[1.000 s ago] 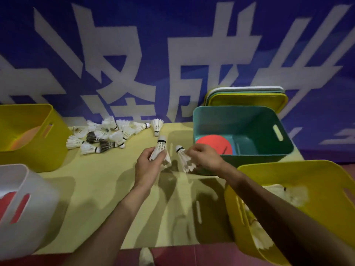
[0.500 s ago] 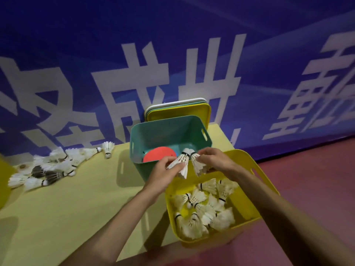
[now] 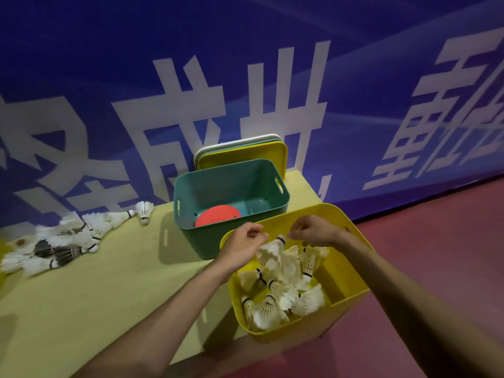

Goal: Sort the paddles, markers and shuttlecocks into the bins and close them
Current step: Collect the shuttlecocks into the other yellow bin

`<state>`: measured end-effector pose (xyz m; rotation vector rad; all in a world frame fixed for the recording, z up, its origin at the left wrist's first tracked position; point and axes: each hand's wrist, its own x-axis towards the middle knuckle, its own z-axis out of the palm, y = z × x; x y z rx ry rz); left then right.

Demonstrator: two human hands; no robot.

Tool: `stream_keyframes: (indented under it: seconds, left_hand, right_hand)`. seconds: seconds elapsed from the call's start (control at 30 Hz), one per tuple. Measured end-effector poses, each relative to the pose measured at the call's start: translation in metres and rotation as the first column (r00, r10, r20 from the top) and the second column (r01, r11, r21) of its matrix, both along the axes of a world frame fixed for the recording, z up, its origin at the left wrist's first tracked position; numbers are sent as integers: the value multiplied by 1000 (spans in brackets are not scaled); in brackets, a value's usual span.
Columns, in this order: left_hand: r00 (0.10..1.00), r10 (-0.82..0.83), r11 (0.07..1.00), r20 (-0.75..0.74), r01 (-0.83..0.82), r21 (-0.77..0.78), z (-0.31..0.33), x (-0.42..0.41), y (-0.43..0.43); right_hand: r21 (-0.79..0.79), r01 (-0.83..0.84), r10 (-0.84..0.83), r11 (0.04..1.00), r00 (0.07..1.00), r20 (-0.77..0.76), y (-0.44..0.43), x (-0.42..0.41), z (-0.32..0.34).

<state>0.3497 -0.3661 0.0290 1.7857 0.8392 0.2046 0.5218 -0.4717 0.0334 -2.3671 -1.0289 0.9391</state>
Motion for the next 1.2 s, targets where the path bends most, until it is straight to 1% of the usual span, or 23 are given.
stream_keyframes:
  seconds: [0.13, 0.33, 0.47, 0.63, 0.8, 0.9, 1.03, 1.1, 1.2]
  left_hand:
    - [999, 20, 999, 48, -22, 31, 2, -16, 16]
    - [984, 118, 992, 136, -123, 33, 3, -52, 56]
    - [968, 186, 981, 167, -193, 22, 6, -90, 93]
    - [938, 278, 960, 205, -280, -19, 1, -150, 148]
    - [895, 412, 911, 170, -401, -97, -15, -218, 206]
    - [865, 485, 874, 132, -473, -111, -31, -258, 241]
    - [831, 553, 833, 64, -547, -88, -54, -307, 285]
    - [818, 574, 818, 33, -570, -83, -65, -329, 305]
    - [804, 594, 801, -16, -594, -74, -82, -355, 336]
  right_hand:
    - [15, -28, 28, 999, 999, 46, 19, -11, 7]
    - [159, -101, 97, 982, 995, 37, 59, -49, 16]
    - [193, -143, 141, 971, 990, 22, 102, -84, 14]
    - [214, -180, 171, 960, 983, 62, 168, -138, 9]
    - [155, -269, 282, 951, 957, -65, 239, -200, 0]
    - [110, -294, 306, 950, 945, -114, 282, -233, -11]
    - [28, -326, 327, 945, 934, -147, 337, -273, -31]
    - [19, -310, 309, 950, 936, -169, 363, -291, -44]
    - [12, -313, 311, 950, 938, -156, 399, -315, -66]
